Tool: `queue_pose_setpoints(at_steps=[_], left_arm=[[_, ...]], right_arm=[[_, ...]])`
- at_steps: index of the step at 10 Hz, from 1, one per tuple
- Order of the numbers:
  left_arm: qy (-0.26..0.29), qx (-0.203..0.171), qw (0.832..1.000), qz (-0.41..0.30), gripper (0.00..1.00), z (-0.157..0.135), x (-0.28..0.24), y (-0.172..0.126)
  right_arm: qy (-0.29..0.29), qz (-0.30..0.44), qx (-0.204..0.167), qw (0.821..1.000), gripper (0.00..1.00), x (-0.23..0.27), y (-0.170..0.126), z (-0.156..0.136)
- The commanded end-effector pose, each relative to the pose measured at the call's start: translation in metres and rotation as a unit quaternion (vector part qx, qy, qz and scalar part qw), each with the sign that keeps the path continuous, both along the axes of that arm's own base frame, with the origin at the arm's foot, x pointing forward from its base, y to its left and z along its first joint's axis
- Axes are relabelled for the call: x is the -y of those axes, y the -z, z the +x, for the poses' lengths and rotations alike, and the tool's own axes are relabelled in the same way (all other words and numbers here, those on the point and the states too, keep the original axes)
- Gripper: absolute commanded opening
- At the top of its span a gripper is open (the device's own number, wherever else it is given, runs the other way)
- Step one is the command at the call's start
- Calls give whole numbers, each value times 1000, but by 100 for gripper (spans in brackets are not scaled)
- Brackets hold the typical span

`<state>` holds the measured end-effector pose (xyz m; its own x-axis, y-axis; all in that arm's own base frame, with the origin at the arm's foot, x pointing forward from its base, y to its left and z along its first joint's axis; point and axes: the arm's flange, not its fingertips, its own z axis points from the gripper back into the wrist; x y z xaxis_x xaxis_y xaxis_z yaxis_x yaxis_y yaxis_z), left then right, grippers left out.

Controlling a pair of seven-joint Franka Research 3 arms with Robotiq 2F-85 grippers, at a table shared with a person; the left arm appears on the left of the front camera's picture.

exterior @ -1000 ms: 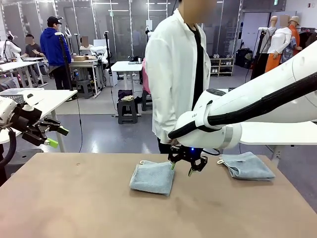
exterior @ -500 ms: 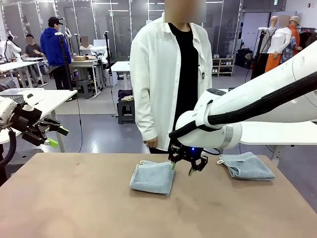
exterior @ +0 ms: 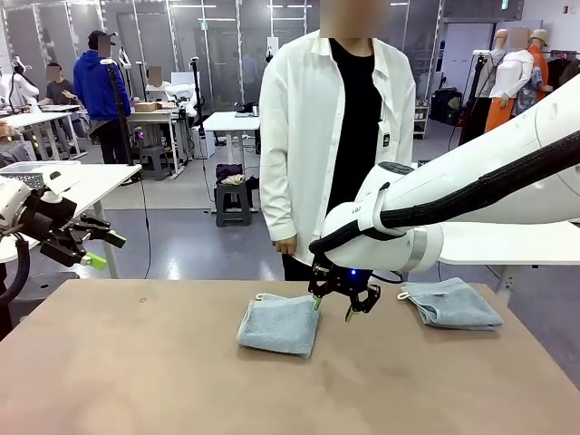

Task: Fold the towels and place them in the basket.
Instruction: Stack the folded Towel with hook on the right side of the table.

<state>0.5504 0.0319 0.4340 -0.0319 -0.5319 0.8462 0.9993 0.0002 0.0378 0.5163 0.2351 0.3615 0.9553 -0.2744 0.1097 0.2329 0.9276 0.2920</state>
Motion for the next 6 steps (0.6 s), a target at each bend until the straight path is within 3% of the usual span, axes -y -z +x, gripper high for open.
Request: queue_pose_setpoints(at_steps=[1, 3, 6], left_arm=[[0, 2, 1000, 1, 100, -1, 1, -2], [0, 2, 1000, 1, 100, -1, 1, -2], [0, 2, 1000, 1, 100, -1, 1, -2]], right_arm=[[0, 0, 0, 1000, 73, 0, 0, 0], [23, 28, 45, 998, 73, -14, 12, 0], [32, 38, 55, 997, 73, -29, 37, 8]])
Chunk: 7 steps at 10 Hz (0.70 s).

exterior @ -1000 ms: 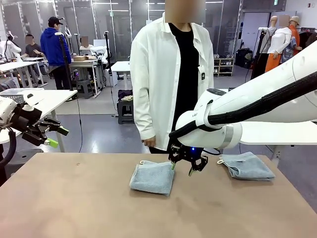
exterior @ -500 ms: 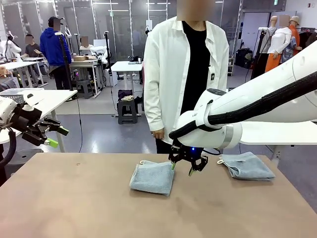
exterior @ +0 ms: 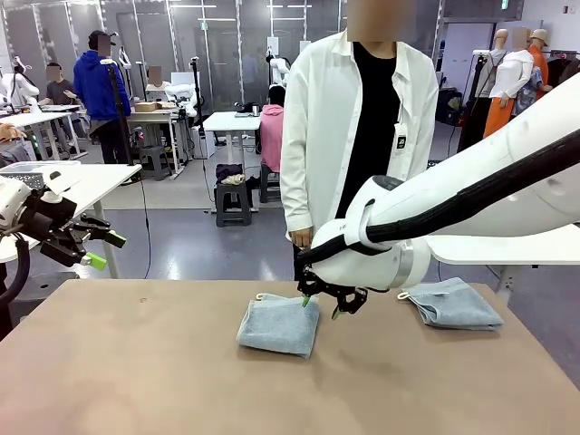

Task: Fold the towels and place them in the basket.
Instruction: Stack the folded Towel with hook on the right side of the table.

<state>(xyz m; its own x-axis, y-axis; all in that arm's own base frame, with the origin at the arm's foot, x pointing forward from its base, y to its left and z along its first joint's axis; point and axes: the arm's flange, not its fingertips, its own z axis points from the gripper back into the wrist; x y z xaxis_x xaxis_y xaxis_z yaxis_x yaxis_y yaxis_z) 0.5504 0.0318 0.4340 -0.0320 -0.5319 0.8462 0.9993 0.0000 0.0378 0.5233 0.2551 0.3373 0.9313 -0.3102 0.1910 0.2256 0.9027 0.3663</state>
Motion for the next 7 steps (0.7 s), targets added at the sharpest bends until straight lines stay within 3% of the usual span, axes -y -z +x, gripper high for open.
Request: queue_pose_setpoints(at_steps=[1, 7], left_arm=[[0, 2, 1000, 1, 100, -1, 0, -2], [0, 2, 1000, 1, 100, -1, 0, -2]], right_arm=[[15, 13, 2, 1000, 73, -15, 22, 2], [21, 12, 13, 1000, 73, -31, 47, 11]])
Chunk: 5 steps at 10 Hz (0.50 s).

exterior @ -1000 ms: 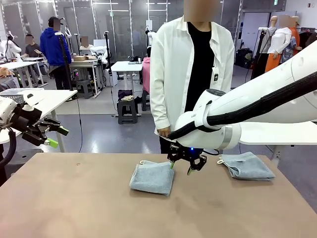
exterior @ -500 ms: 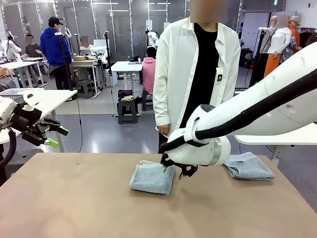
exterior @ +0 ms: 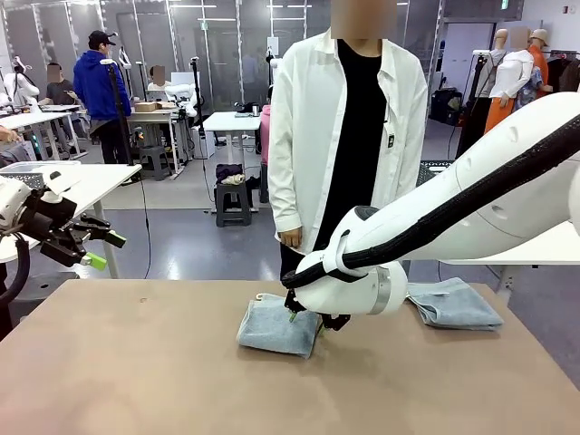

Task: Fold the towels and place them in the basket.
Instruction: Stack the folded Towel with hook on the right side of the table.

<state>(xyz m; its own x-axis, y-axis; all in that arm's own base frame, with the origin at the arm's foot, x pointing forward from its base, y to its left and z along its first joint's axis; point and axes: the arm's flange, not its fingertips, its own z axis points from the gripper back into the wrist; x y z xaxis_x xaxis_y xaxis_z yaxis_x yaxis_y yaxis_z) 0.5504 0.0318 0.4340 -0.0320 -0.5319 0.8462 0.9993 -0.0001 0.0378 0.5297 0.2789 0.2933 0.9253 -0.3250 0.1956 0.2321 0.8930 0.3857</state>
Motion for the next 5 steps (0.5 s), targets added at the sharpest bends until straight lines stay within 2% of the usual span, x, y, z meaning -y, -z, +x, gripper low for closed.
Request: queue_pose_setpoints(at_steps=[1, 2, 3, 4, 5], left_arm=[[0, 2, 1000, 1, 100, -1, 0, -2], [0, 2, 1000, 1, 100, -1, 0, -2], [0, 2, 1000, 1, 100, -1, 0, -2], [0, 2, 1000, 1, 100, -1, 0, -2], [0, 2, 1000, 1, 100, -1, 0, -2]], right_arm=[[4, -2, 17, 1000, 73, -7, 7, 7], [1, -6, 16, 1000, 54, -7, 9, 8], [-3, -7, 19, 1000, 54, -7, 9, 8], [-10, -6, 15, 1000, 34, -6, 10, 9], [-13, -5, 17, 1000, 51, -6, 11, 8]])
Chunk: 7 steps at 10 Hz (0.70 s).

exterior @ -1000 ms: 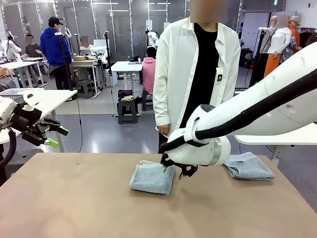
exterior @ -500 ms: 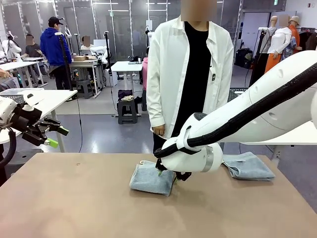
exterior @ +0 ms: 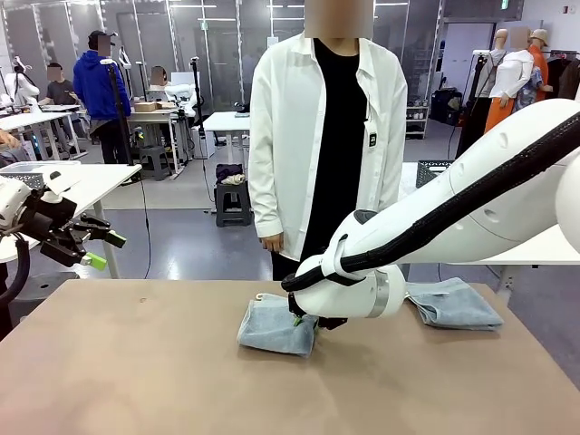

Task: Fold the towels and place them in the basket.
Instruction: Stack the folded Towel with hook on the right side of the table.

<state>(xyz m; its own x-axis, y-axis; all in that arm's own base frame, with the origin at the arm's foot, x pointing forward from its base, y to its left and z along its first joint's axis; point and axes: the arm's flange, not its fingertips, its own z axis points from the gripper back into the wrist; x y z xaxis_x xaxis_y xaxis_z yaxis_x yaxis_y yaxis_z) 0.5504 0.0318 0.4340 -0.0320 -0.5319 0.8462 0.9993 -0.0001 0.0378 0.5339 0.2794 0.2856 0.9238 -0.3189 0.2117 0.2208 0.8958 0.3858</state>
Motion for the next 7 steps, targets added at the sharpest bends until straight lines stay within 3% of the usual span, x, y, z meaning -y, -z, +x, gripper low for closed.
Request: queue_pose_setpoints(at_steps=[1, 2, 3, 4, 5, 6, 7], left_arm=[[0, 2, 1000, 1, 100, -1, 0, -2], [0, 2, 1000, 1, 100, -1, 0, -2], [0, 2, 1000, 1, 100, -1, 0, -2], [0, 2, 1000, 1, 100, -1, 0, -2], [0, 2, 1000, 1, 100, -1, 0, -2], [0, 2, 1000, 1, 100, -1, 0, -2], [0, 2, 1000, 1, 100, -1, 0, -2]], right_arm=[[-11, -1, 11, 1000, 15, -6, 3, 2], [-12, -1, 11, 1000, 32, -6, 2, 2], [-14, -5, 8, 1000, 0, -5, 1, 1], [-16, -7, 7, 1000, 12, -4, 0, 1], [-24, -5, 12, 1000, 0, -2, -3, 2], [-25, -4, 32, 999, 0, -3, -8, 3], [-10, -2, 4, 1000, 0, -1, -1, 0]])
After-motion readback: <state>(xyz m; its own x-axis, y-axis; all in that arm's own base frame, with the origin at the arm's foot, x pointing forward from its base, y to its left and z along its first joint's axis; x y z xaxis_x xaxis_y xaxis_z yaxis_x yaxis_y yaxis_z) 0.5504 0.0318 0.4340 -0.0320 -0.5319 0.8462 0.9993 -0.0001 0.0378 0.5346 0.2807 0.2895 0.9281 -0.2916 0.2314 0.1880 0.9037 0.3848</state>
